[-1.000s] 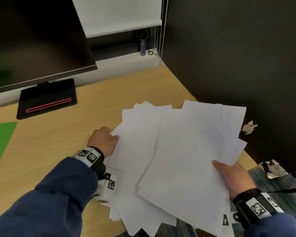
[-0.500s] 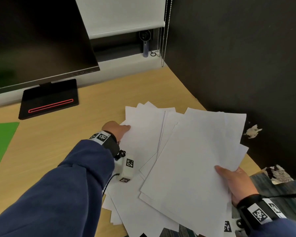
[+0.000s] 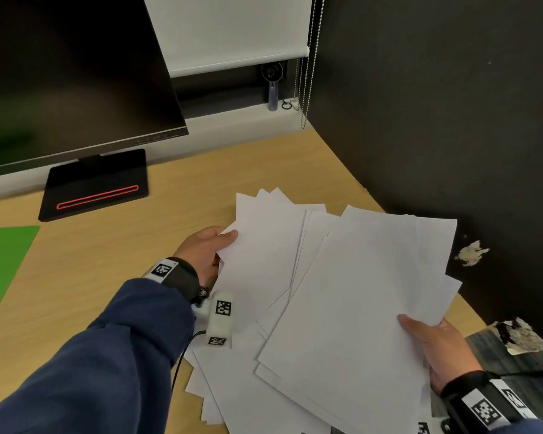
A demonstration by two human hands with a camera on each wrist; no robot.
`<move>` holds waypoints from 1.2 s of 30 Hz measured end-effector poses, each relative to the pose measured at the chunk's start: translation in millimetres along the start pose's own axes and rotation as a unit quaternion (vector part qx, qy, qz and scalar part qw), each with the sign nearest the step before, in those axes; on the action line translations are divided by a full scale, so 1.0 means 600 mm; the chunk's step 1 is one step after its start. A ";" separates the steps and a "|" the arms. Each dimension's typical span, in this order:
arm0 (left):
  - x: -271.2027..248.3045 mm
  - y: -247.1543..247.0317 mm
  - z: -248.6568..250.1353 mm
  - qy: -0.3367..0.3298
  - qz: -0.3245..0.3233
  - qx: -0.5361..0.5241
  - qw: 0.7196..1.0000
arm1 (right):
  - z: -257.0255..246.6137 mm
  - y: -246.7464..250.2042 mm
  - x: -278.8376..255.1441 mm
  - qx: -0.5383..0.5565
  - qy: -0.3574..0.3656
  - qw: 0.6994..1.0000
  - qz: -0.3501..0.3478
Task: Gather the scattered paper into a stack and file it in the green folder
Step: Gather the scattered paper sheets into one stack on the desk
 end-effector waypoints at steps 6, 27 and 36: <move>0.017 -0.035 0.033 -0.052 -0.006 0.290 0.956 | -0.002 -0.002 -0.003 -0.001 -0.002 1.000 0.000; -0.107 0.174 0.112 -0.138 0.286 0.352 0.881 | -0.025 -0.026 -0.029 0.034 -0.006 0.999 -0.038; -0.095 0.389 -0.079 -0.025 0.342 0.153 0.927 | -0.027 -0.091 -0.029 -0.019 0.013 0.997 -0.069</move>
Point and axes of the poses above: each hand's wrist, its own x-axis towards the middle knuckle, its own y-axis out of the back of the hand, z = x × y, the point moved 2 cm from there along x, towards the middle knuckle, and after that the axes turned 2 degrees about -z, right-handed, at the moved point
